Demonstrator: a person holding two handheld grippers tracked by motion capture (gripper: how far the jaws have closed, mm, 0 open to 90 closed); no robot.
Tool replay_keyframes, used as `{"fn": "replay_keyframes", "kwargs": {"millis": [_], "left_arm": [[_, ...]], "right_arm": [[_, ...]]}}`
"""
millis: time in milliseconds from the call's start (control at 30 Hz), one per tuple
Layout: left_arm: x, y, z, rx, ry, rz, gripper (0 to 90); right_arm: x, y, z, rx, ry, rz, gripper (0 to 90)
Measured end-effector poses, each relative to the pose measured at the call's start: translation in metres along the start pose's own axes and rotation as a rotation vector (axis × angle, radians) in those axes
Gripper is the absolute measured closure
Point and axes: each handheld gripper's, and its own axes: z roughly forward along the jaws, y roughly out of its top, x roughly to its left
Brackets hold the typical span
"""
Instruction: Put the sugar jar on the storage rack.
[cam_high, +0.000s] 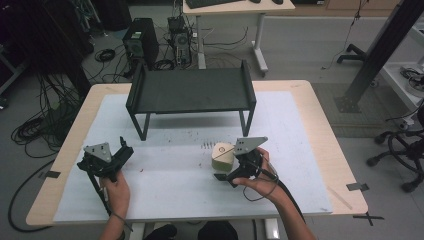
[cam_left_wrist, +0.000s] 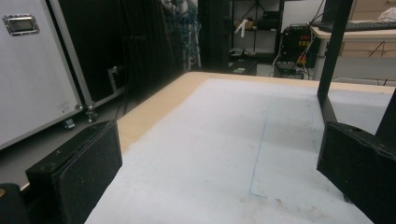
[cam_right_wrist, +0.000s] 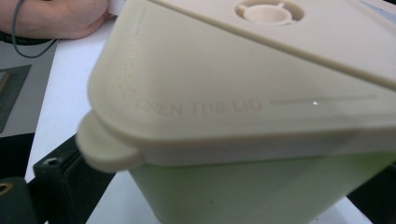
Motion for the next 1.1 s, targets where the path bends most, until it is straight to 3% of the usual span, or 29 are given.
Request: {"fn": "replay_keyframes", "kwargs": {"millis": [567, 1100], "left_arm": [[-0.0001, 0.0000, 0.0000, 0.000, 0.001, 0.001, 0.2], [0.0002, 0.0000, 0.0000, -0.001, 0.000, -0.003, 0.2]], "right_arm": [[-0.0006, -0.0003, 0.0004, 0.006, -0.003, 0.004, 3.7], [-0.0010, -0.0007, 0.0020, 0.022, 0.001, -0.014, 17.0]]}}
